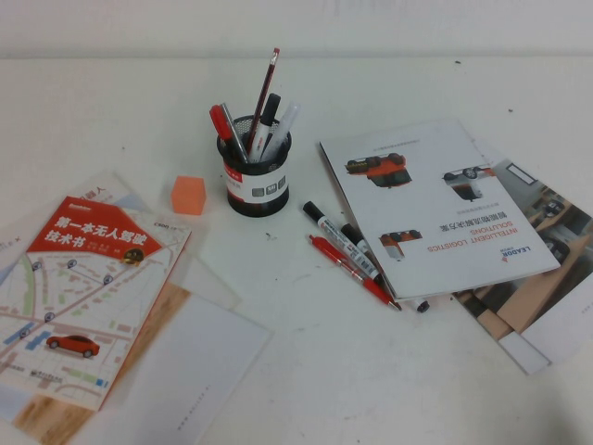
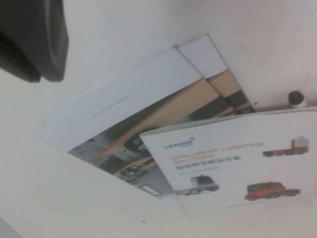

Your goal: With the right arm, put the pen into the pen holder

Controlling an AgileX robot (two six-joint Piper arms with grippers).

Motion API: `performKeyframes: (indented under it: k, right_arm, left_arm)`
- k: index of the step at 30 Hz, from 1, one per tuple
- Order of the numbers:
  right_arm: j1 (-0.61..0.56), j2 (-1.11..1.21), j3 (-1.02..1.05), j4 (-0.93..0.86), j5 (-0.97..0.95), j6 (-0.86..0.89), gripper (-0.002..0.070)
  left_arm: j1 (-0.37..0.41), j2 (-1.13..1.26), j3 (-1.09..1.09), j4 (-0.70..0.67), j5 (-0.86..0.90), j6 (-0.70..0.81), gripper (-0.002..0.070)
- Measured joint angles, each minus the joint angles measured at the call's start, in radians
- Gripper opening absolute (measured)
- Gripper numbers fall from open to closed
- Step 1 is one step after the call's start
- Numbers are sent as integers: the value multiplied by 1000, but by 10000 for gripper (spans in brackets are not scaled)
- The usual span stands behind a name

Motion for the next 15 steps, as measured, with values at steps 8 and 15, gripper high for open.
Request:
performKeyframes:
  k: [8,15]
  right_arm:
    - [50,0,0,1,4,0,-19]
    - [50,0,0,1,4,-4,-19]
  left_arm:
    - [0,0,0,0,0,0,-3]
    - [0,0,0,0,0,0,-3]
